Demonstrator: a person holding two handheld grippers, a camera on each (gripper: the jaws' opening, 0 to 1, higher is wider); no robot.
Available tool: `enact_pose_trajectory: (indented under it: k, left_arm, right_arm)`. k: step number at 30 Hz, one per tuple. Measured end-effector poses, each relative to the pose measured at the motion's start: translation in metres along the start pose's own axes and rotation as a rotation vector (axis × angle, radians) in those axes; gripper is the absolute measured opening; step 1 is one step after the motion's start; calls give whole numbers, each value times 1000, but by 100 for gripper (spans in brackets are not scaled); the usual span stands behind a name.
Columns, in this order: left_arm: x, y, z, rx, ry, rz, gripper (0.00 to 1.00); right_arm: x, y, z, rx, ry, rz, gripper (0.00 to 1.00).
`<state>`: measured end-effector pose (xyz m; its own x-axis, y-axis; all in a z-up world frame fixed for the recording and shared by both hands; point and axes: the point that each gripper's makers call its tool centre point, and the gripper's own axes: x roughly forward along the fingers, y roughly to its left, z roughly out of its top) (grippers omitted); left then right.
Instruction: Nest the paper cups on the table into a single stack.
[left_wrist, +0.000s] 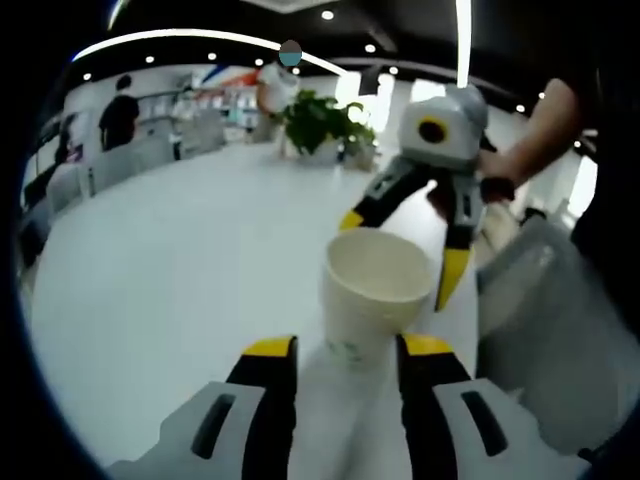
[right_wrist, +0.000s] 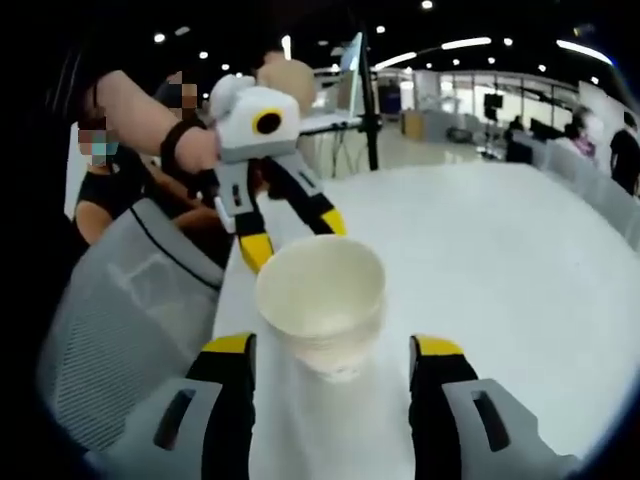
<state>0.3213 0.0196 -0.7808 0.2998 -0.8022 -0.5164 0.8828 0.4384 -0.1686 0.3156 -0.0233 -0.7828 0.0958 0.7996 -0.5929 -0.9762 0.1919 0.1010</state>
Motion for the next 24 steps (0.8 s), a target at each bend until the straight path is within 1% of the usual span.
enact_pose_trajectory:
  k: [2, 4, 7, 10, 11, 16, 19, 24]
  left_arm:
    - [1, -2, 1, 7, 0, -12, 36]
    - [2, -4, 0, 20, 8, -21, 35]
    - [4, -7, 1, 42, 13, -38, 34]
    - [7, -11, 3, 31, 16, -52, 35]
    - [8, -12, 3, 39, 16, -56, 35]
    - [10, -16, 2, 52, 16, -83, 31]
    - [10, -15, 2, 50, 16, -79, 31]
    - [11, -15, 2, 91, 24, -75, 29]
  right_arm:
    - [1, 0, -1, -15, 13, 5, 56]
    - [2, 1, 0, -25, 10, 14, 55]
    - [3, 4, 0, -44, 16, 34, 49]
    - [4, 6, -1, -66, 30, 54, 43]
    - [4, 5, -1, -72, 29, 51, 42]
    - [7, 3, 0, -73, 33, 53, 41]
    - [8, 1, 0, -71, 35, 53, 41]
    - [8, 2, -1, -69, 34, 53, 40]
